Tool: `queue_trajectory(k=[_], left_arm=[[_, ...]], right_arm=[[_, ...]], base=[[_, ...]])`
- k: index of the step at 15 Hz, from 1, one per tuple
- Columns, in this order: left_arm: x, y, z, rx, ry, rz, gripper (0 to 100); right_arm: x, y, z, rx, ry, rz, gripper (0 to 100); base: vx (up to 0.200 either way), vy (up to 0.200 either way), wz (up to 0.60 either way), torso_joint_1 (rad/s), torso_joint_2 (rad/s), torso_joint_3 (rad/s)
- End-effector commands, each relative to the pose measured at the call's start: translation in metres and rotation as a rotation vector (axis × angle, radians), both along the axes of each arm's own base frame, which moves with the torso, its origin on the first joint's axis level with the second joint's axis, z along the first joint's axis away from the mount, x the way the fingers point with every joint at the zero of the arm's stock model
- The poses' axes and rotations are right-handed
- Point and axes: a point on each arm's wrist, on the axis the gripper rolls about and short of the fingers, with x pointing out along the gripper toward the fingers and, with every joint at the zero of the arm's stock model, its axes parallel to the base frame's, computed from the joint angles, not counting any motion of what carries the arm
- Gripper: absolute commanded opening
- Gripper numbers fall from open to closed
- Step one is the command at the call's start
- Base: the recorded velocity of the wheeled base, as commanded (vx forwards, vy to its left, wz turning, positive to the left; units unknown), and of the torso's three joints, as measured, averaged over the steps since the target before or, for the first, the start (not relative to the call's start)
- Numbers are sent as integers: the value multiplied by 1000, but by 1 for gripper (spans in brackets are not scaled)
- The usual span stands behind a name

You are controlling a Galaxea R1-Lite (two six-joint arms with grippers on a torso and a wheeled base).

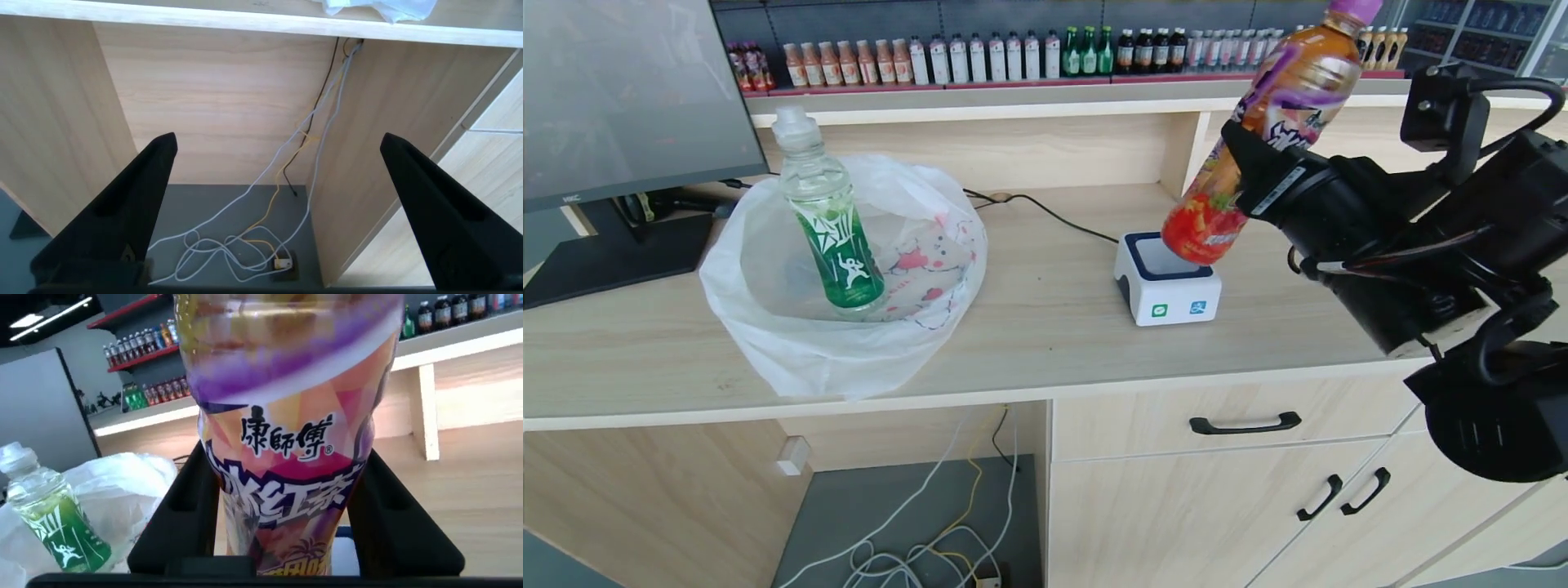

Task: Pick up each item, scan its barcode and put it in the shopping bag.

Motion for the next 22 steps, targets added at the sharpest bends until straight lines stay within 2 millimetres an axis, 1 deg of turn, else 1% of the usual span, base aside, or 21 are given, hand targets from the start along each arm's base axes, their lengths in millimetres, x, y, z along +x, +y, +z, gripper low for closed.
queue_trajectory(k=[1, 2, 3, 4, 5, 6, 7, 9, 12, 13, 14, 16, 17, 18, 19, 20, 21, 22], left_arm=[[0, 0, 0, 0, 0, 0, 100], [0, 0, 0, 0, 1, 0, 100], [0, 0, 0, 0, 0, 0, 100], [0, 0, 0, 3, 1, 0, 100], [0, 0, 0, 3, 1, 0, 100], [0, 0, 0, 4, 1, 0, 100], [0, 0, 0, 6, 1, 0, 100], [0, 0, 0, 7, 1, 0, 100], [0, 0, 0, 9, 1, 0, 100], [0, 0, 0, 9, 1, 0, 100], [0, 0, 0, 9, 1, 0, 100], [0, 0, 0, 9, 1, 0, 100], [0, 0, 0, 9, 1, 0, 100], [0, 0, 0, 9, 1, 0, 100], [0, 0, 0, 9, 1, 0, 100], [0, 0, 0, 9, 1, 0, 100], [0, 0, 0, 9, 1, 0, 100], [0, 0, 0, 11, 1, 0, 100]], right_arm=[[24, 25, -12, 85, 57, 20, 0], [28, 29, -8, 125, 59, 24, 0], [32, 32, 6, 199, 55, 43, 0], [36, 39, 10, 258, 64, 82, 0], [28, 55, 6, 341, 106, 155, 0], [23, 62, 2, 391, 139, 174, 0], [26, 63, -1, 415, 144, 178, 0], [29, 57, 1, 490, 144, 203, 0], [22, 50, 7, 641, 170, 279, 0], [23, 45, 5, 691, 182, 291, 0], [23, 44, 3, 734, 197, 309, 0], [27, 36, -5, 780, 227, 305, 0], [32, 28, -13, 816, 230, 298, 0], [33, 25, -19, 827, 233, 298, 0], [39, 18, -34, 826, 217, 297, 0], [44, 14, -42, 821, 196, 305, 0], [48, 7, -56, 811, 185, 302, 0], [52, 2, -64, 803, 186, 303, 0]], base=[[0, 0, 0, 0, 0, 0], [0, 0, 0, 0, 0, 0], [0, 0, 0, 0, 0, 0], [0, 0, 0, 0, 0, 0], [0, 0, 0, 0, 0, 0], [0, 0, 0, 0, 0, 0], [0, 0, 0, 0, 0, 0], [0, 0, 0, 0, 0, 0], [0, 0, 0, 0, 0, 0], [0, 0, 0, 0, 0, 0], [0, 0, 0, 0, 0, 0], [0, 0, 0, 0, 0, 0], [0, 0, 0, 0, 0, 0], [0, 0, 0, 0, 0, 0], [0, 0, 0, 0, 0, 0], [0, 0, 0, 0, 0, 0], [0, 0, 0, 0, 0, 0], [0, 0, 0, 0, 0, 0]])
